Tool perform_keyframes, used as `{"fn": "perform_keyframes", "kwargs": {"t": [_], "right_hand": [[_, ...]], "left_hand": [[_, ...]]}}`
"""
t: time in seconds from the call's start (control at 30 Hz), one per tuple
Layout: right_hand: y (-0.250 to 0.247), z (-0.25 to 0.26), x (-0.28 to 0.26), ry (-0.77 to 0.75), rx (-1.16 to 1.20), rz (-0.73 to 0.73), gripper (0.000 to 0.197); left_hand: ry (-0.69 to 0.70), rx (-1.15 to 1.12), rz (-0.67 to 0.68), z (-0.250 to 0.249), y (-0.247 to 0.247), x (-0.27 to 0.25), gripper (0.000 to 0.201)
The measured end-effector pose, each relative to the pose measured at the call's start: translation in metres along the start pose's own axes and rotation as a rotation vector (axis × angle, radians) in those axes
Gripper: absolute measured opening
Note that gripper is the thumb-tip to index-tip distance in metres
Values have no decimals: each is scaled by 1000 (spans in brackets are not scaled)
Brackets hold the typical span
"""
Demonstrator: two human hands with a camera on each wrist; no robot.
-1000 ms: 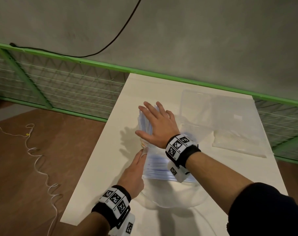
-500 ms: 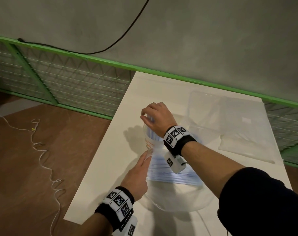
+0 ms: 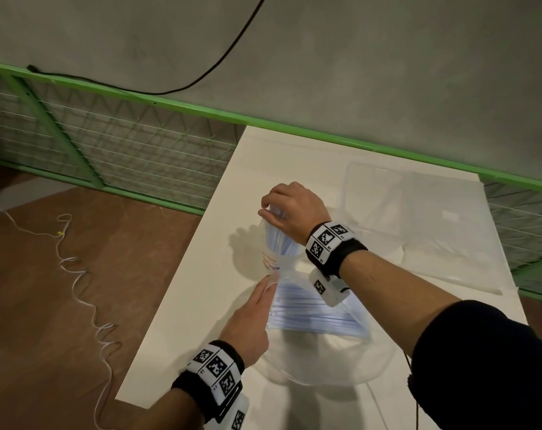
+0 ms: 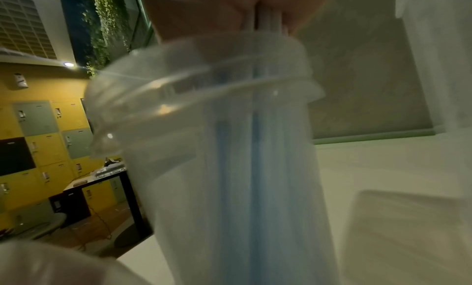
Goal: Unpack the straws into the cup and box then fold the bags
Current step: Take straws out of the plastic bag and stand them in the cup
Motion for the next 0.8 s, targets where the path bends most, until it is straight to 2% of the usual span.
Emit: {"fn": "perform_keyframes", "kwargs": {"t": [0.17,0.23,0.33,0.43,0.57,0.67,0.73,0.8], "right_hand": [[-9,-3,6,149,147,-83,10],[-11,-3,8,185,111,18,13],[-7,-1,8,174,-62,197,19],[-8,-2,7,192,-32,202,26],[-18,-10,10,249,4,109,36],[-19,-7,4,238,-120,222,44],[-36,-1,-1,225,-97,114,43],[-64,16,-9,157,-14,-120,36]], "left_hand": [[16,-4,-10,-2,-1,1,100],[16,-5,-14,-2,-1,1,101],[14,4,-18,-3,-2,2,101],[22,0,-28,-6,-4,1,100],[18,-8,-21,-4,-2,2,100],[6,-16,-15,-1,1,3,100],[7,-20,-14,-1,1,3,100],[-4,-17,-8,-1,4,4,101]]}}
Point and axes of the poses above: each hand's wrist, its own x-axis towards the middle knuckle, its own y-axis out of the palm, z = x × y, the point moved 5 cm from there along x, towards the middle knuckle, and after that the axes turned 5 degrees about -y, right-handed, at the moved point
